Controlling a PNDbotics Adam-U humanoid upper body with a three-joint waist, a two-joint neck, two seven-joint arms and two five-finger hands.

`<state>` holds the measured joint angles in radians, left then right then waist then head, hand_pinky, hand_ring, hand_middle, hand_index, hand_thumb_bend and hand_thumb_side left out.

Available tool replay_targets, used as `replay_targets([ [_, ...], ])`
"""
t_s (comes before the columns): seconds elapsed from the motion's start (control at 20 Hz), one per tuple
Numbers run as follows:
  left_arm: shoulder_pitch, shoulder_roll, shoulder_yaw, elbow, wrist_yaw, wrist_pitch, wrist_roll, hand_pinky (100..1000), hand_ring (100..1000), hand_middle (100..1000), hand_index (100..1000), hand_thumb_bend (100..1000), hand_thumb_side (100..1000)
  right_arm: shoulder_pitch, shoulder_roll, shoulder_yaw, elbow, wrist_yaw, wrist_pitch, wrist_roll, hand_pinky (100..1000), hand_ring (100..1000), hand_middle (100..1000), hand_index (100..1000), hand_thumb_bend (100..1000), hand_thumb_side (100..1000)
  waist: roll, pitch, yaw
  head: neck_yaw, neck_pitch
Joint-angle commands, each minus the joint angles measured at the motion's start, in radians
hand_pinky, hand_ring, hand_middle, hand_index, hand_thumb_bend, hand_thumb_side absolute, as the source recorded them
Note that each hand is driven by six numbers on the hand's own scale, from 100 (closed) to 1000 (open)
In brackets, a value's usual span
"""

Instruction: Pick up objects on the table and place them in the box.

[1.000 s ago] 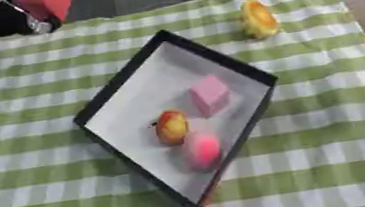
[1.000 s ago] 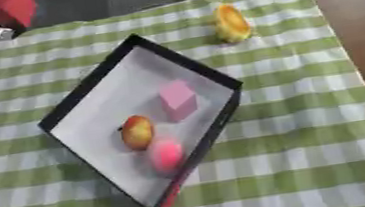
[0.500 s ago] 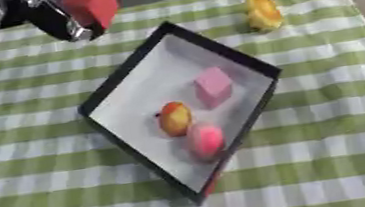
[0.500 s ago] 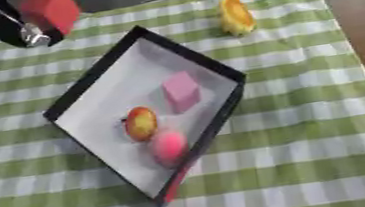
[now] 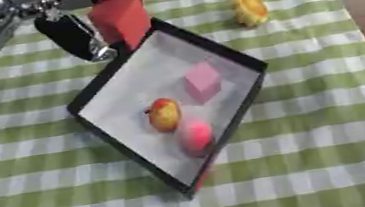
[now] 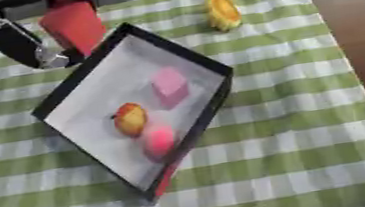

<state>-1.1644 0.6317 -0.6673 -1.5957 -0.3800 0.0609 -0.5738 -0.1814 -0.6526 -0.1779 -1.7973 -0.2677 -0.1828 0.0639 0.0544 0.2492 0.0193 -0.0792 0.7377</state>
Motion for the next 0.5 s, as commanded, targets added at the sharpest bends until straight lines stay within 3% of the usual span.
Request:
replay_targets([
  [0.05, -0.009, -0.004, -0.007, -0.016, -0.015, 0.009, -0.011, 597, 608, 614, 697, 229, 100, -0.008, -0.023, -0.006, -0.013, -0.004, 0.001, 0.005, 864, 927, 763, 908, 100, 567, -0.019, -0.033, 0.000, 0.000, 0.003],
  [0.5, 0.024, -0.058, -0.036, 0.030, -0.072, -0.050, -0.035, 602, 614, 619, 701, 230, 100, -0.010, -0.010, -0.004, -0.011, 0.001, 0.008, 0.011, 865, 929, 764, 909, 100, 573, -0.017, -0.021, -0.009, 0.006, 0.003],
])
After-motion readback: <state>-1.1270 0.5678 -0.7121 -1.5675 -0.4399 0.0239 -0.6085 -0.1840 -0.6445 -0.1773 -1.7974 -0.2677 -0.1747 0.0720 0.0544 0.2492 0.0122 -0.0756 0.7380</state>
